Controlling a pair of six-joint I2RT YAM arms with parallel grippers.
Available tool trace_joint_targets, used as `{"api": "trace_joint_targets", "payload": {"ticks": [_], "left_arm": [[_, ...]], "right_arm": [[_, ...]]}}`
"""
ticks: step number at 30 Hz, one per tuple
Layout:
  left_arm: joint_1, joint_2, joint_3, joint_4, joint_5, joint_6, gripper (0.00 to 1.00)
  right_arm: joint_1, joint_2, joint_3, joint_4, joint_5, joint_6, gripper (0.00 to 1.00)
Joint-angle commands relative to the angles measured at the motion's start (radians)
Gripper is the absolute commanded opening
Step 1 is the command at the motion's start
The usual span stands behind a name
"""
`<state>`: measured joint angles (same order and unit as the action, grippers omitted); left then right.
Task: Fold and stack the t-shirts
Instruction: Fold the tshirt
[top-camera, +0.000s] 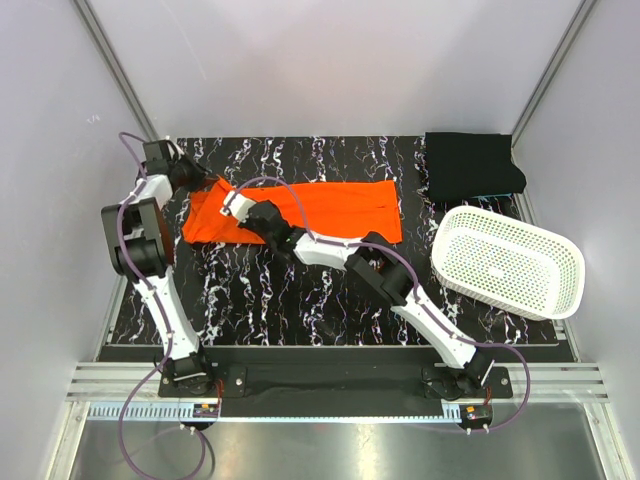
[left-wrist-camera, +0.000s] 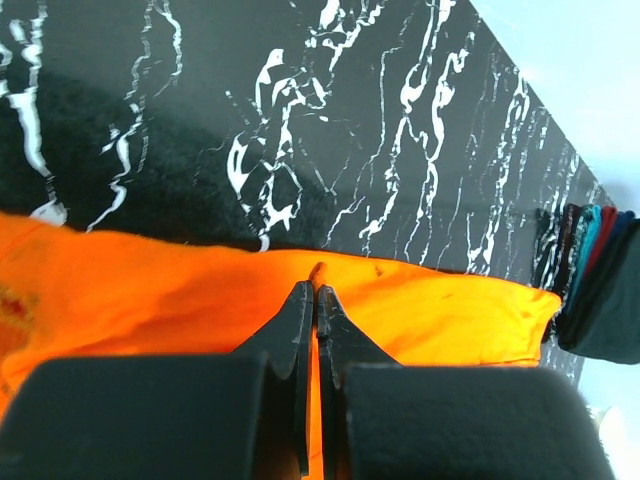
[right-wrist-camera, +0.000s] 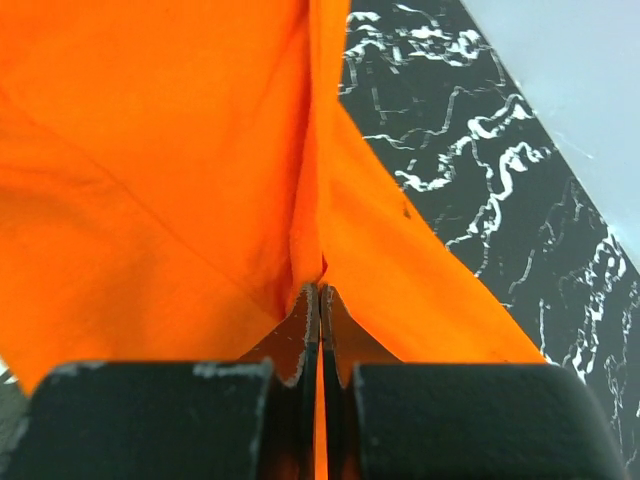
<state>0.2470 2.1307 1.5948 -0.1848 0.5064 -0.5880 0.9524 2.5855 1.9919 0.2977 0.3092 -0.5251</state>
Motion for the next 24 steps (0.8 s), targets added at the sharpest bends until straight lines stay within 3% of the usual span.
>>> {"api": "trace_joint_targets", "payload": {"ticks": [1, 13, 24], "left_arm": [[-0.002, 0.029, 0.045, 0.108, 0.067, -0.032, 0.00], [-0.008, 0.086, 0.068, 0.097, 0.092, -0.036, 0.04], [-0.009, 0.107, 0.088, 0.087, 0.106, -0.038, 0.00]], "right_arm": [[-0.010, -0.082, -0.018, 0.075, 0.048, 0.043, 0.00], [-0.029, -0.093, -0.048, 0.080, 0.056, 0.103, 0.00], [-0.038, -0.105, -0.048, 0.069, 0.062, 0.131, 0.00]]}}
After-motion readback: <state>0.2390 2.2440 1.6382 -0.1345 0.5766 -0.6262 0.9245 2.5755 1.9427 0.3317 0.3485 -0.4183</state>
